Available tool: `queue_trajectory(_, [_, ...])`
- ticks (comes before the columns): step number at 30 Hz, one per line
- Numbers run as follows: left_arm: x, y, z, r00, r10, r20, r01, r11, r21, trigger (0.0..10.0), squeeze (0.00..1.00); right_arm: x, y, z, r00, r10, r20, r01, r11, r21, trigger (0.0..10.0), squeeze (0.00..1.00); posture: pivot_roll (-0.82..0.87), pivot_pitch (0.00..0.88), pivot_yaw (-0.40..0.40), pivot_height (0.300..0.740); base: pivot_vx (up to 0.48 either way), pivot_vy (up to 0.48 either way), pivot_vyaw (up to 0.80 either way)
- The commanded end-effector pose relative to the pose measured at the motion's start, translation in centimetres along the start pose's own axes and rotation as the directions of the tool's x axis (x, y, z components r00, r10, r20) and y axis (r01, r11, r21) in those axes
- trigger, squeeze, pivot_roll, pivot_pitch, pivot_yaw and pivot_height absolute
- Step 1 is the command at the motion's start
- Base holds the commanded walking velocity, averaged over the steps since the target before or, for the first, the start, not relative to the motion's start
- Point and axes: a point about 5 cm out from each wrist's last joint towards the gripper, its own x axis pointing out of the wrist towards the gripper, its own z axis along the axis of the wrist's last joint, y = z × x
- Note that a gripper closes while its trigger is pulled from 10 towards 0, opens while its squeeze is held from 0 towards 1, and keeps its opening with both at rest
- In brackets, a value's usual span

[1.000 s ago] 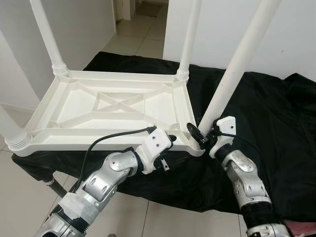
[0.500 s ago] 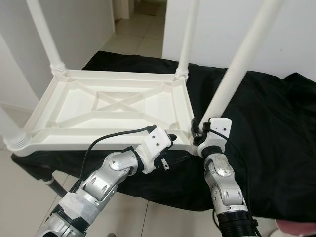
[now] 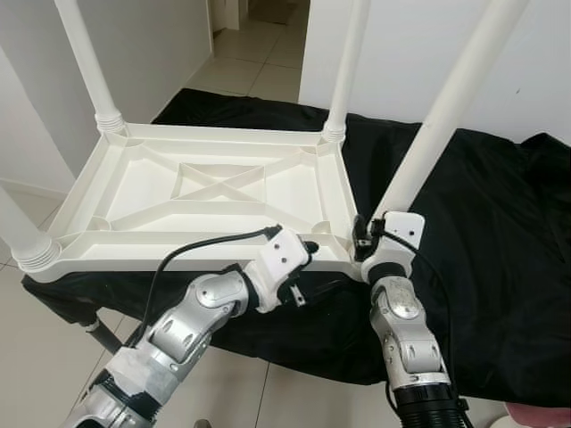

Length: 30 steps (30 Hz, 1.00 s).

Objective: Building children table

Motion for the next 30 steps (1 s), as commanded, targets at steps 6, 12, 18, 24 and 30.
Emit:
queue_trajectory(6, [-0.1, -0.4, 0.4, 0.994, -0.113, 0.009, 0.113, 0.994, 0.001, 10.0, 0.00, -0.6, 0.2, 0.4, 0.999, 0.015, 0.038, -0.018, 0.996, 0.082, 10.0, 1.00, -0.05, 0.000, -0.039, 0.740, 0.000, 0.000, 0.00])
queue_trajectory(12, [-0.1, -0.3, 0.4, 0.993, -0.117, -0.001, 0.117, 0.993, 0.021, 10.0, 0.00, -0.6, -0.6, 0.6, 0.992, 0.113, 0.064, -0.115, 0.993, 0.035, 10.0, 1.00, -0.05, 0.000, -0.038, 0.740, 0.000, 0.000, 0.00])
queue_trajectory(18, [0.2, -0.5, 0.6, 0.993, -0.117, 0.024, 0.117, 0.993, 0.001, 10.0, 0.00, -0.4, -1.9, -0.1, 0.977, 0.202, 0.070, -0.204, 0.979, 0.016, 10.0, 0.00, -0.06, 0.000, -0.042, 0.740, 0.000, 0.000, 0.00])
queue_trajectory(24, [0.1, -0.7, 0.9, 0.990, -0.135, 0.042, 0.136, 0.991, -0.019, 10.0, 0.00, -0.3, -1.9, -0.2, 0.957, 0.276, 0.086, -0.279, 0.960, 0.018, 10.0, 0.00, -0.05, 0.000, -0.045, 0.740, 0.000, 0.000, 0.00])
queue_trajectory(30, [0.1, -0.9, 0.4, 0.991, -0.134, 0.025, 0.134, 0.990, -0.039, 10.0, 0.00, -0.1, -2.6, -0.6, 0.963, 0.257, 0.081, -0.257, 0.966, -0.011, 10.0, 0.00, -0.05, 0.000, -0.049, 0.740, 0.000, 0.000, 0.00])
